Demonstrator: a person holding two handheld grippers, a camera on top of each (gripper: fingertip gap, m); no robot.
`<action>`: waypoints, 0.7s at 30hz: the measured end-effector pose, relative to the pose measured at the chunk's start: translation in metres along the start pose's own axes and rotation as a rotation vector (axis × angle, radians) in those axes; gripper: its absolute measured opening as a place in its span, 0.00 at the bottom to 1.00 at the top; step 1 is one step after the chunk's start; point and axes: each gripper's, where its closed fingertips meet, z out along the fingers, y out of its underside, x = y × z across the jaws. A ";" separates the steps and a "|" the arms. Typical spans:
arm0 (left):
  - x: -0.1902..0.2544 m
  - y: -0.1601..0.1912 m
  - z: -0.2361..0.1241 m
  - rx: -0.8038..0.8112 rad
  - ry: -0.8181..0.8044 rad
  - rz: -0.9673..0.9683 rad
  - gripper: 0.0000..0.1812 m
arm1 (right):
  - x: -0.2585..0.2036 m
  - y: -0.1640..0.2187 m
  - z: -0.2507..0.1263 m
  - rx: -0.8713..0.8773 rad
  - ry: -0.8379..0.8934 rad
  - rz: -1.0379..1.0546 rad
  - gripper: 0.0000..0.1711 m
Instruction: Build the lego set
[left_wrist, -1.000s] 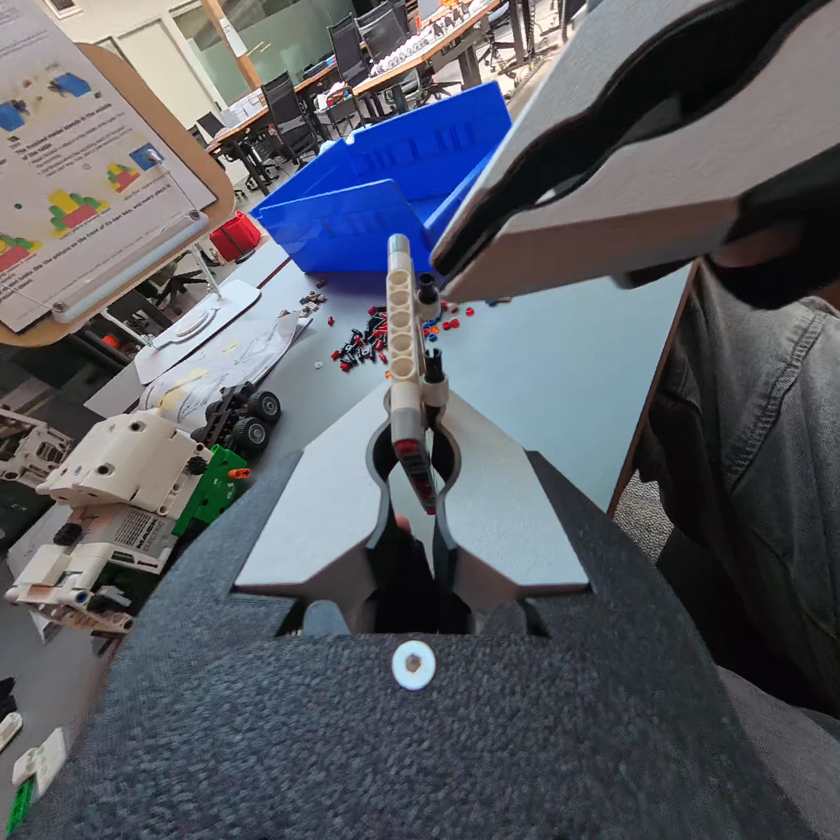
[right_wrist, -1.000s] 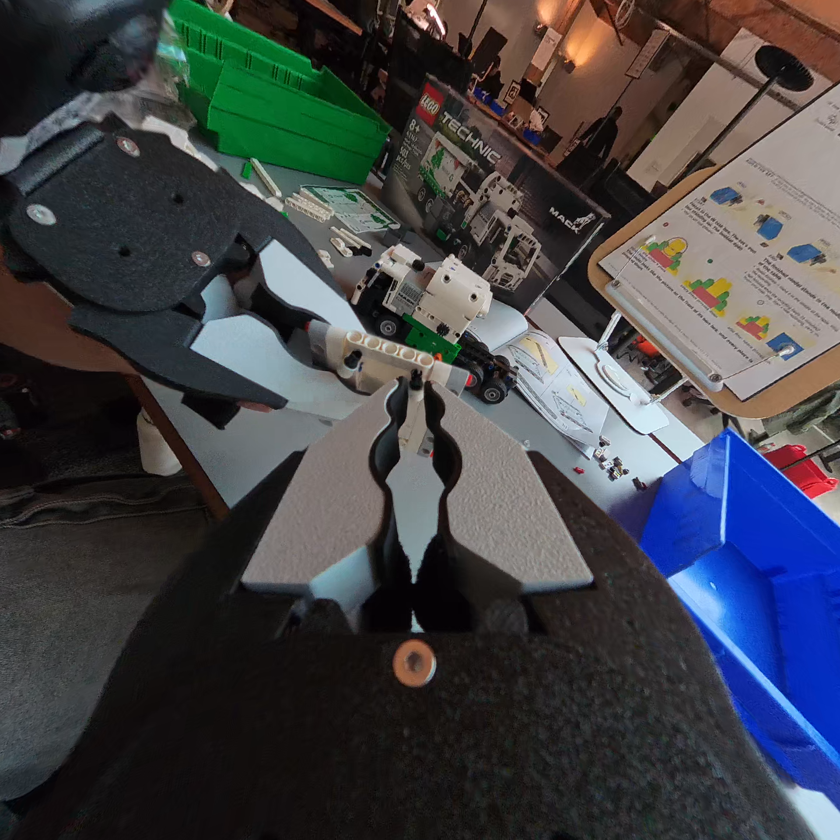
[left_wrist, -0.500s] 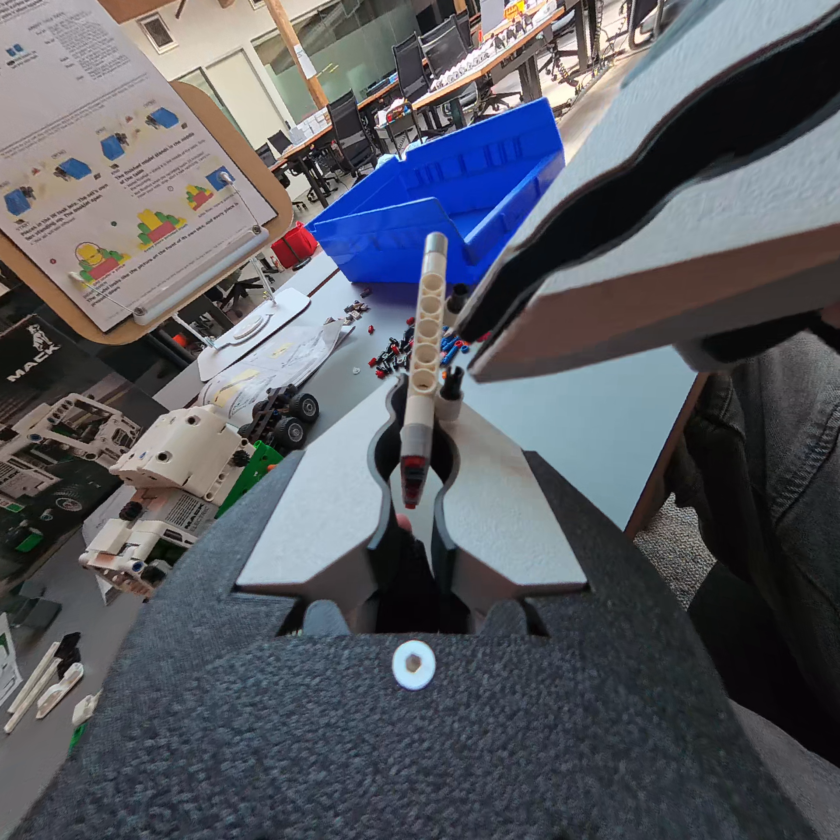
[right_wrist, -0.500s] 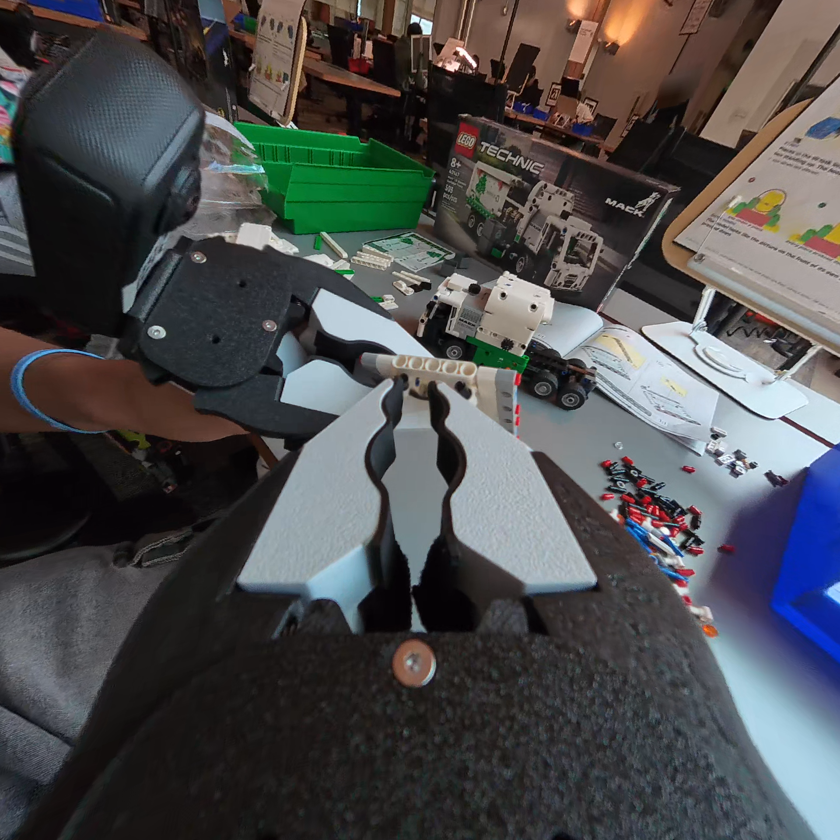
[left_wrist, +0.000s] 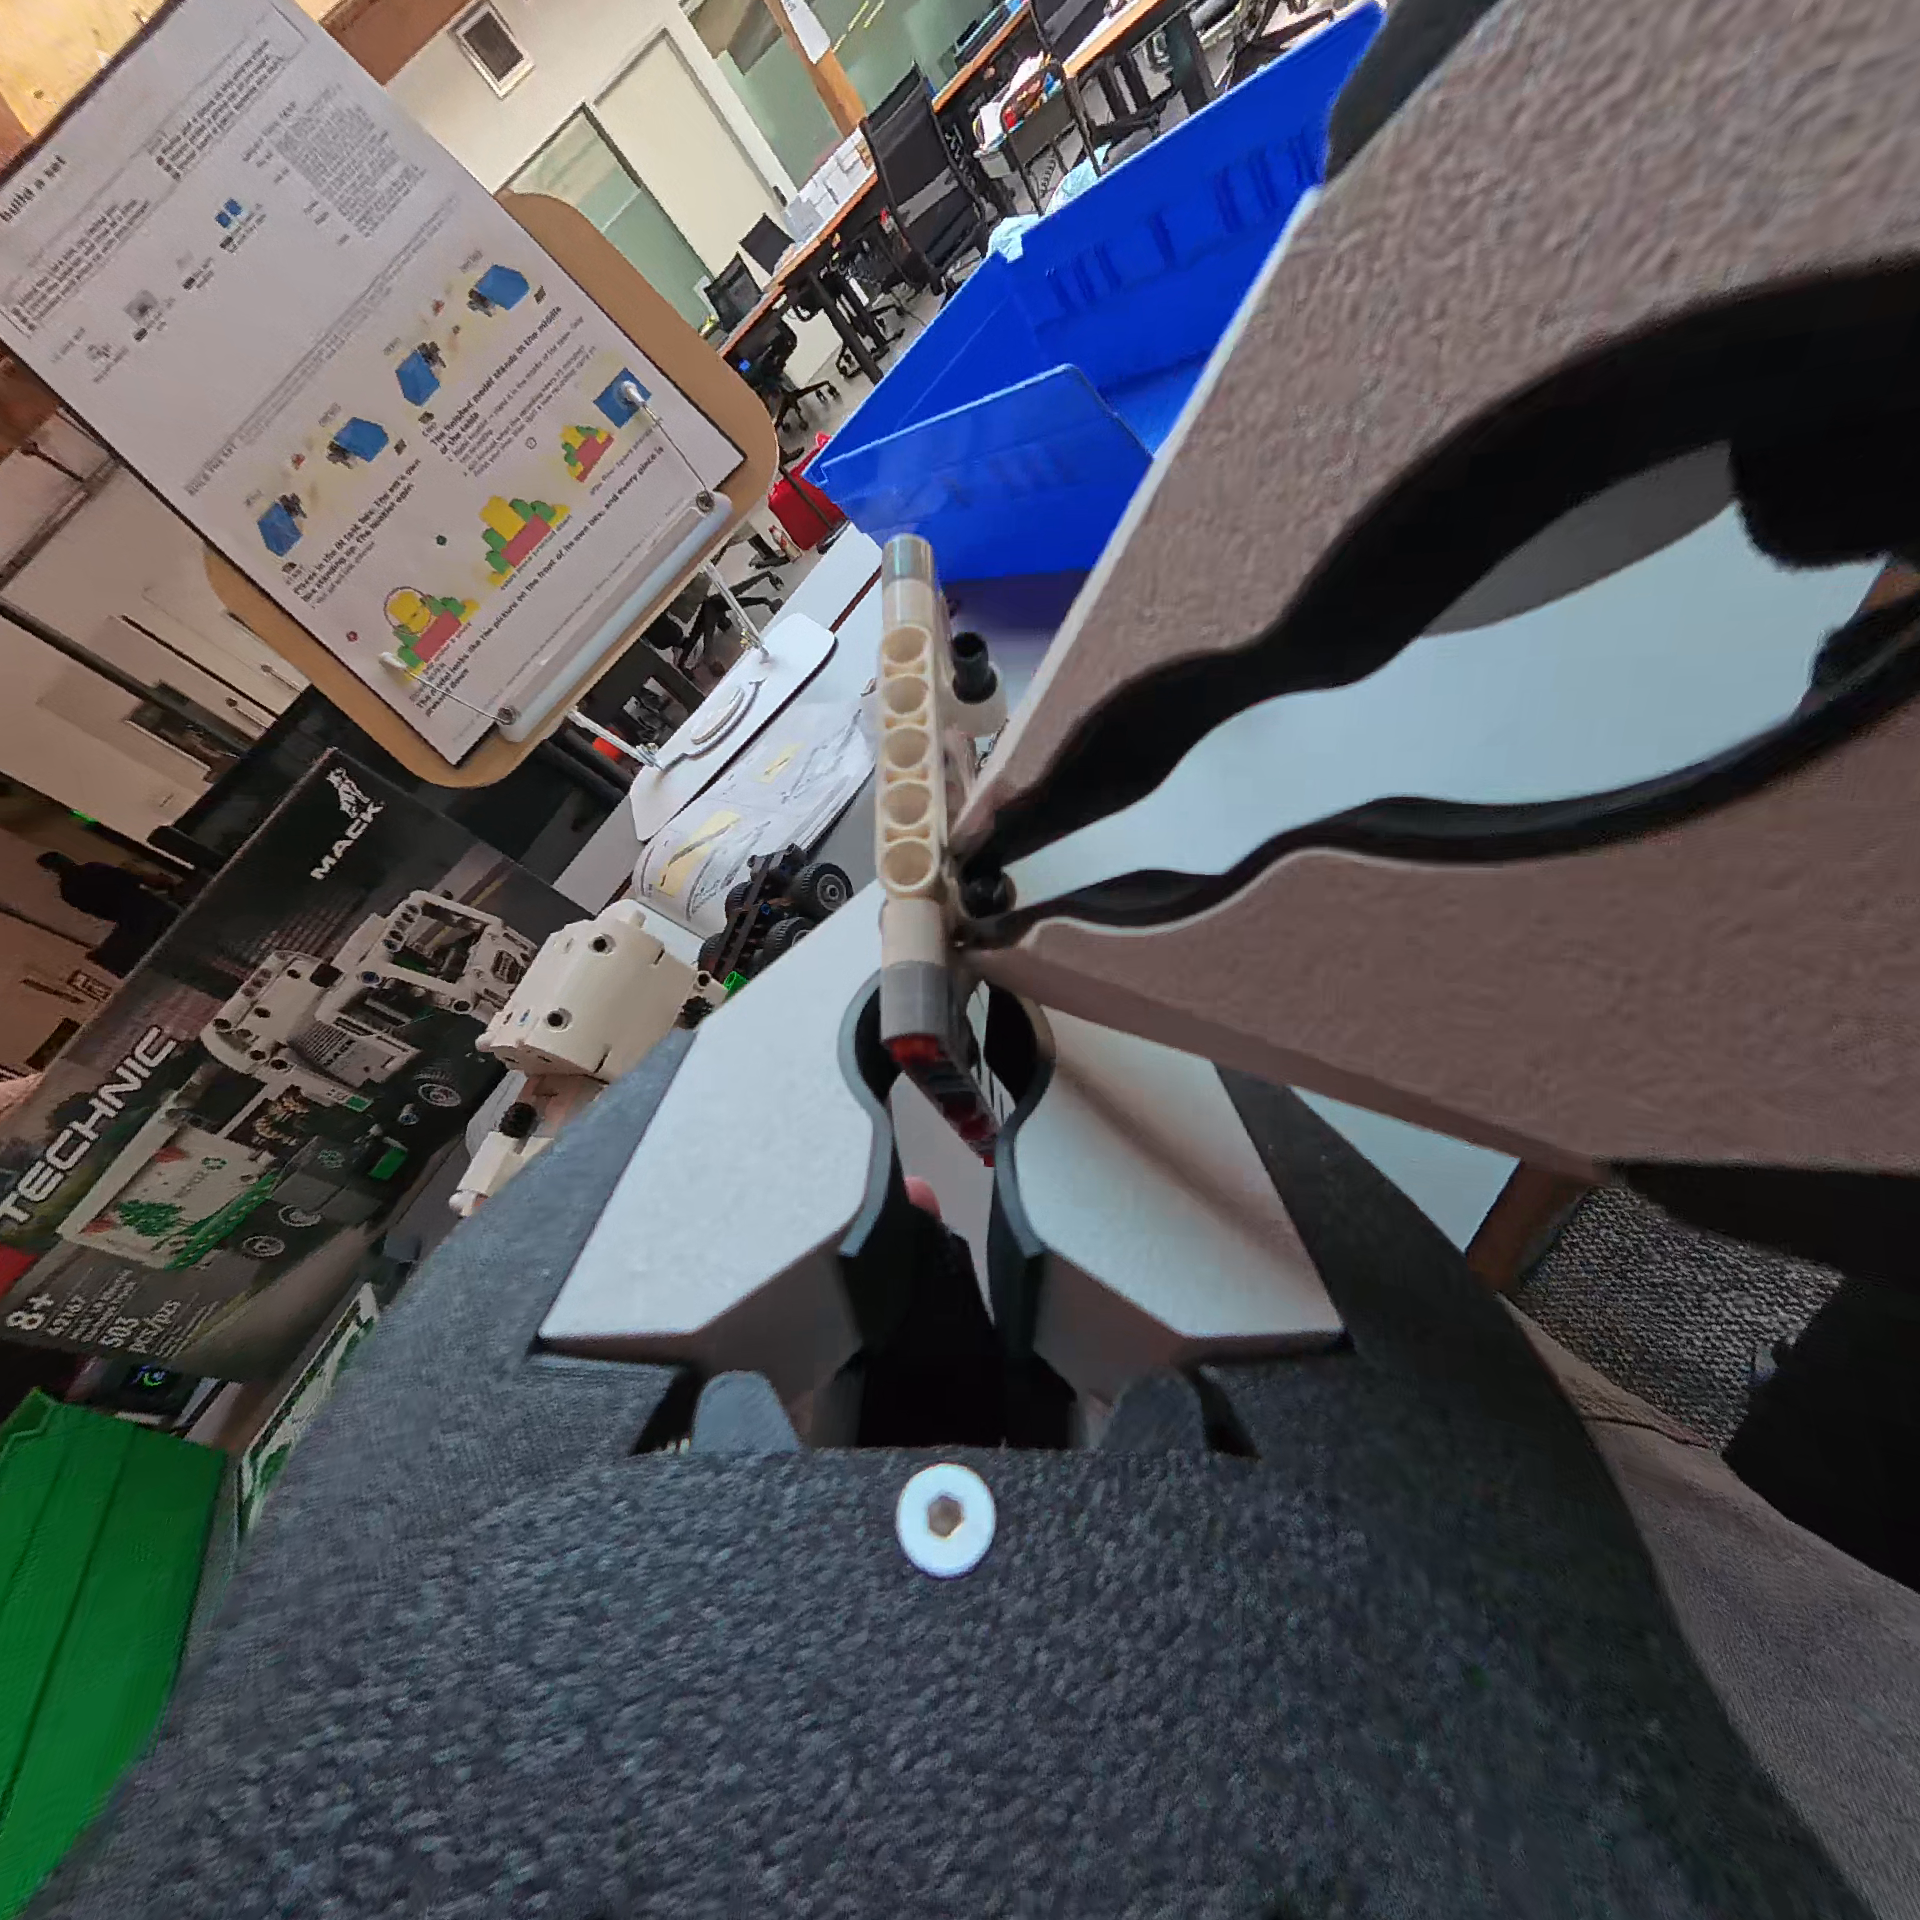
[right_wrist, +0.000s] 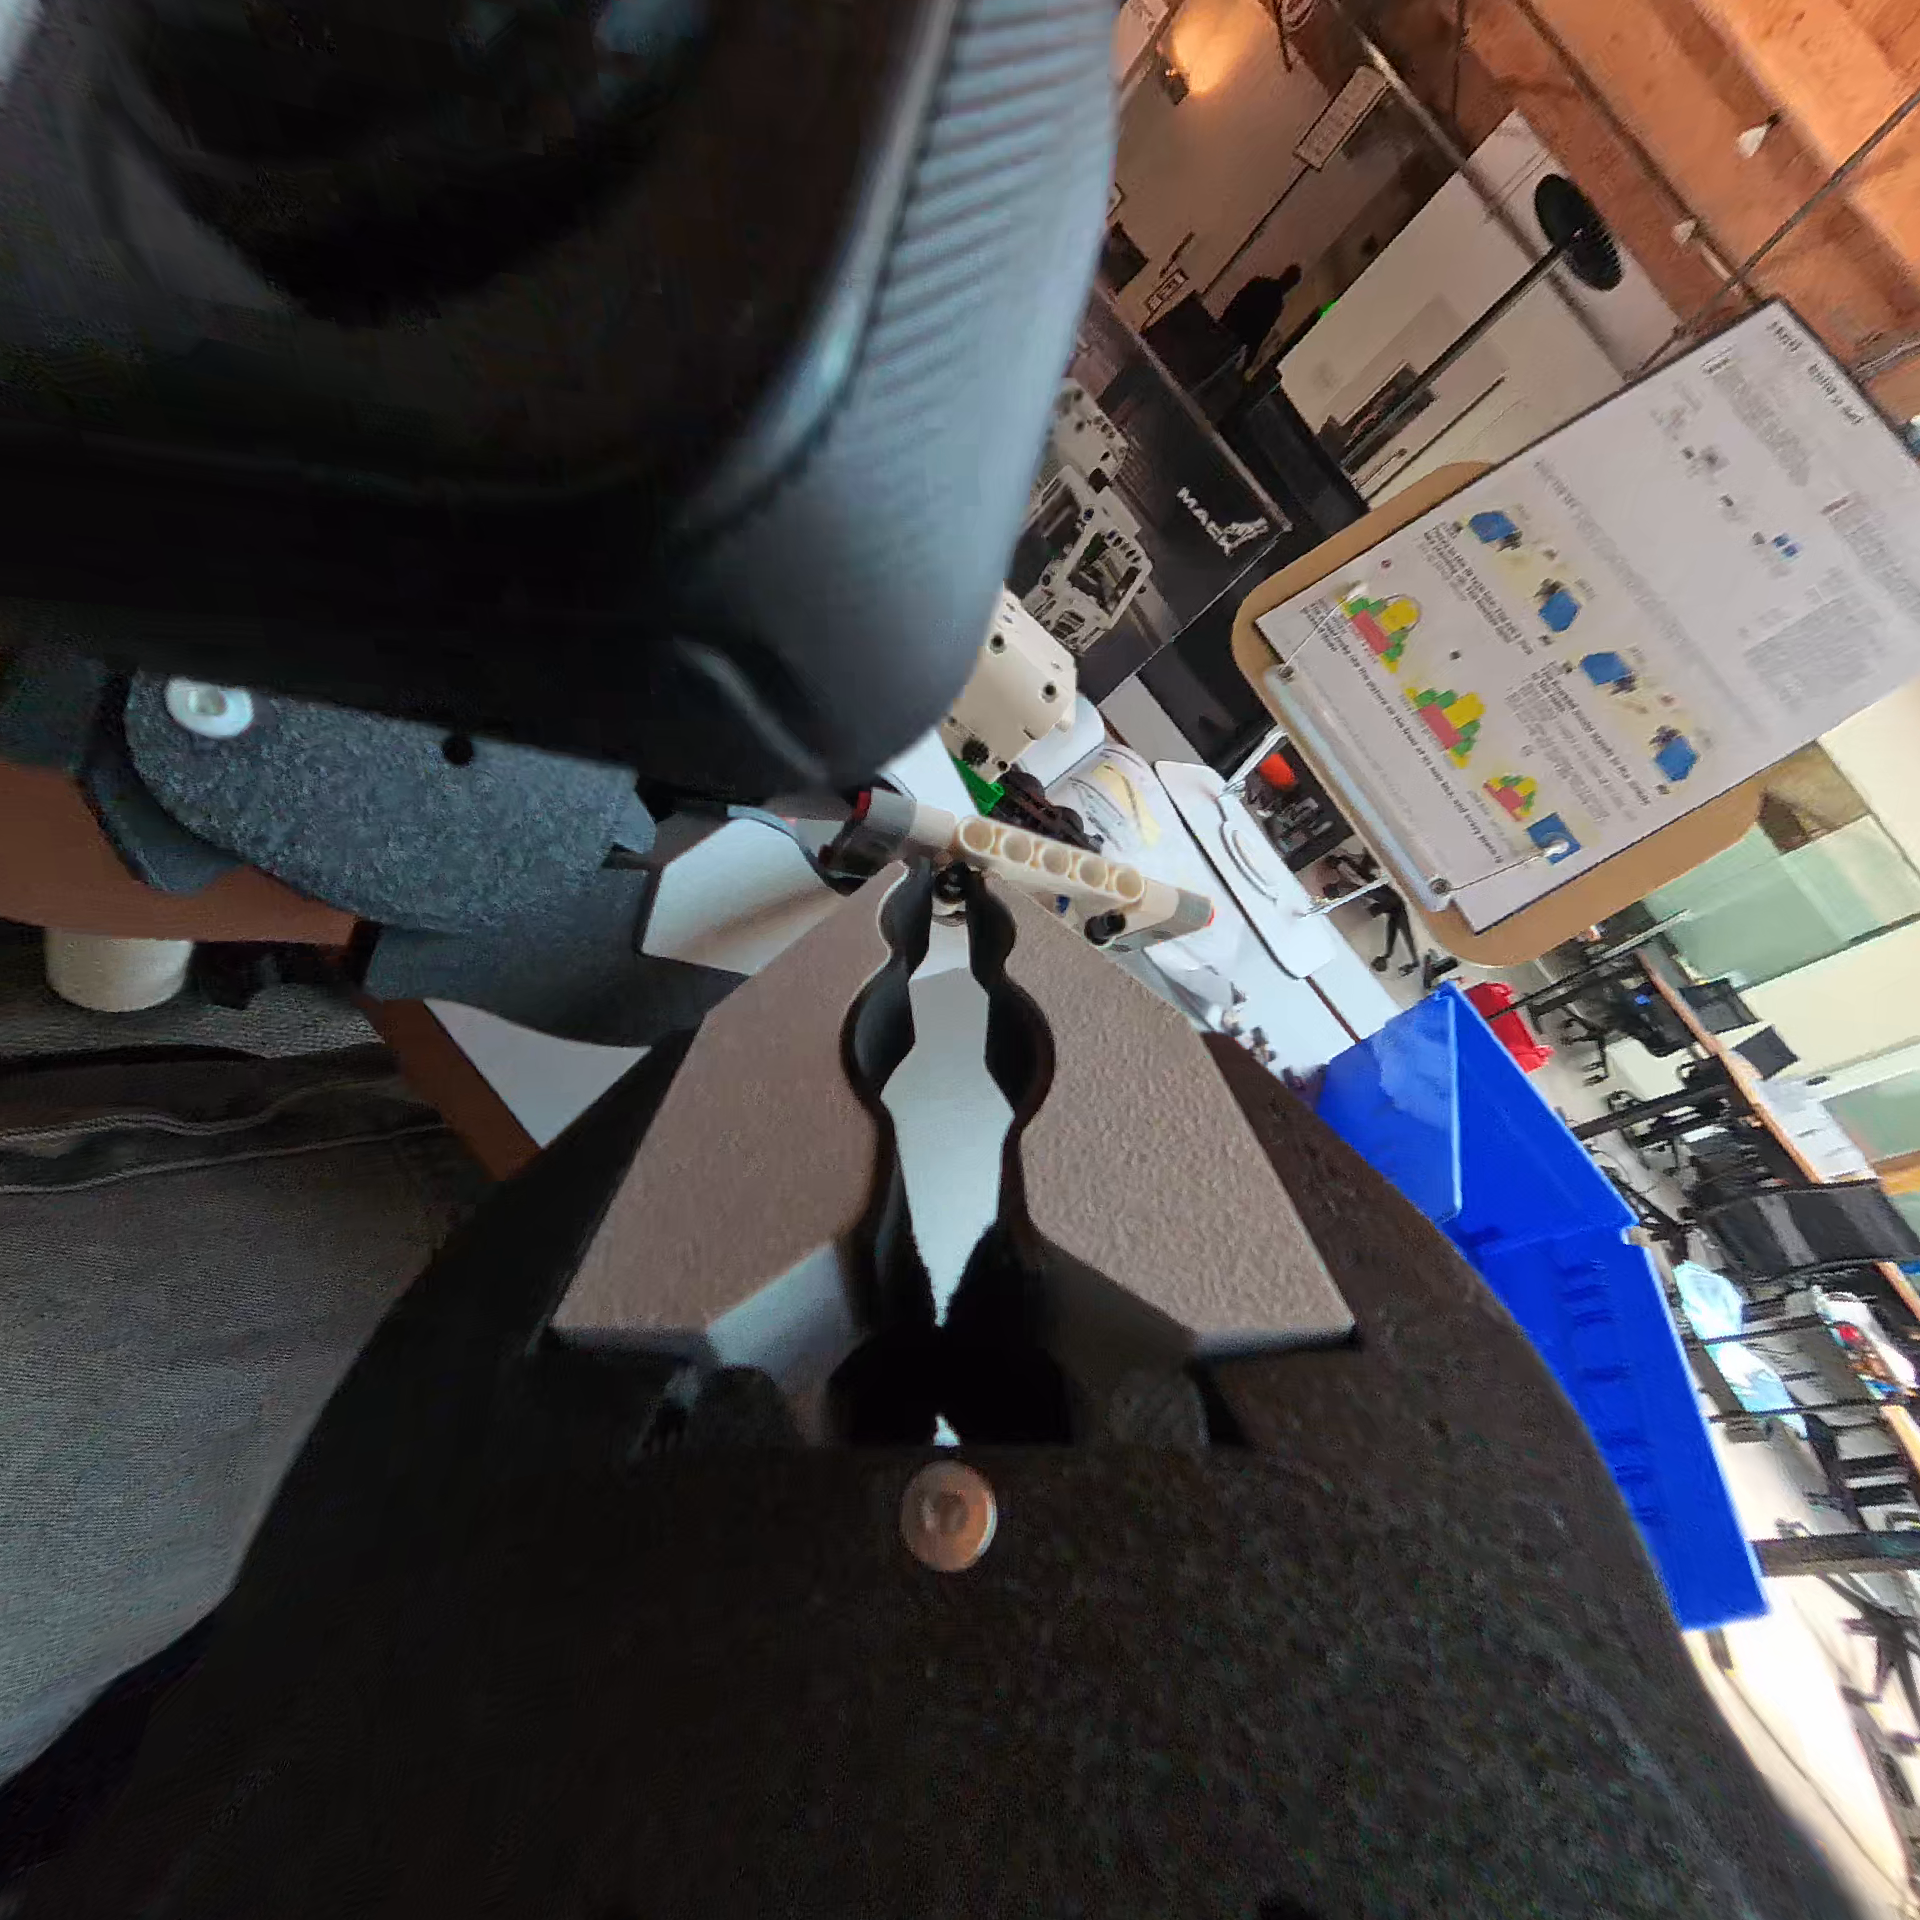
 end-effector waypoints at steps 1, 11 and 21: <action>-0.001 -0.001 -0.001 0.001 -0.005 0.005 0.01 | 0.000 -0.001 -0.001 0.001 0.008 -0.010 0.03; -0.001 -0.010 -0.002 0.148 0.284 -0.546 0.01 | 0.021 -0.002 -0.017 0.201 -0.202 0.463 0.09; -0.014 -0.053 -0.037 0.457 0.776 -1.257 0.01 | 0.019 0.005 -0.014 0.534 -0.679 1.317 0.13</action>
